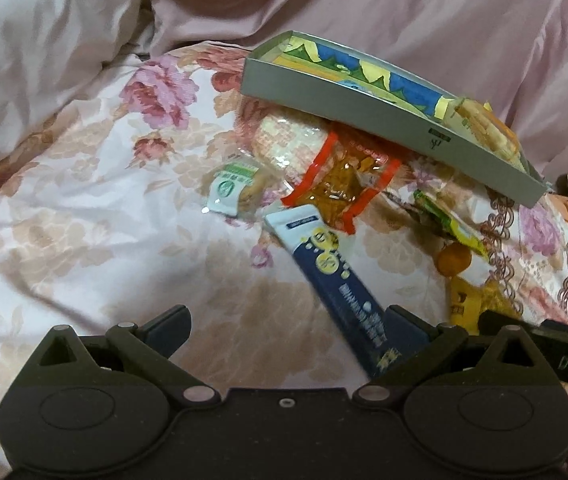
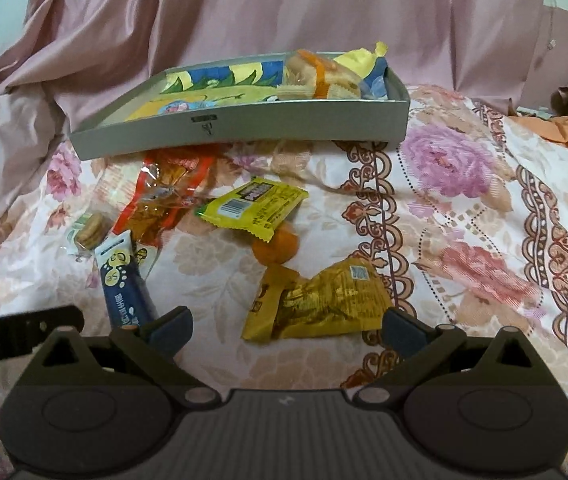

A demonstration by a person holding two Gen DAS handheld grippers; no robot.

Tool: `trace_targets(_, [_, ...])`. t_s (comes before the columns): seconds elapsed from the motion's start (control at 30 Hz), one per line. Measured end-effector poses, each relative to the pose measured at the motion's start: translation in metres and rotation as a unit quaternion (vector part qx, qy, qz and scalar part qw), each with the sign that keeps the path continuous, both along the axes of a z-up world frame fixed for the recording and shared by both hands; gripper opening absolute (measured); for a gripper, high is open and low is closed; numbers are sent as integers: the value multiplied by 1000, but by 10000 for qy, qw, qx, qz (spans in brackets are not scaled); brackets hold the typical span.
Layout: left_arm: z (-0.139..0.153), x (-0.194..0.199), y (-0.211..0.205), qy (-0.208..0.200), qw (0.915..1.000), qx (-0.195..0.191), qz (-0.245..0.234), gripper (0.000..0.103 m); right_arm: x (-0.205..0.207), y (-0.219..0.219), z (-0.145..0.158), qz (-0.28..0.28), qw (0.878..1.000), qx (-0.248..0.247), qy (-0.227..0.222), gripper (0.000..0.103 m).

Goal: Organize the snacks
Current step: 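Move both tools back over the remaining snacks, then grasp the dark blue stick pack with the left tool while the right tool grasps the gold foil packet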

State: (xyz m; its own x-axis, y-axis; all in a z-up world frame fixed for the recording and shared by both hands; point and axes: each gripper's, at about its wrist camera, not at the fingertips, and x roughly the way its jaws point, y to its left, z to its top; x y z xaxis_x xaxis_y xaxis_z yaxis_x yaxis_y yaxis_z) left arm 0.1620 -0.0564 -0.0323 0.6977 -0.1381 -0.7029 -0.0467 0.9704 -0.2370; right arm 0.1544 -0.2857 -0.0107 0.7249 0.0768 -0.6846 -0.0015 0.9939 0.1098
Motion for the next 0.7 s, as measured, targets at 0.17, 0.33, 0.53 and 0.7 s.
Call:
trace_targets(0.17, [-4, 20, -11, 64, 9998, -168, -51, 102, 18, -18, -2, 154, 9995, 276, 88, 103])
trace_targets(0.33, [-15, 38, -26, 214, 9989, -408, -94, 102, 39, -46, -7, 271, 9972, 637, 298, 103])
trace_targets(0.53, [-27, 58, -44, 262, 9995, -148, -11, 102, 51, -66, -12, 25, 9963, 740, 429, 103])
trace_targets(0.7, [-30, 60, -44, 168, 9998, -72, -107, 102, 58, -79, -21, -113, 9906, 1203, 641, 103])
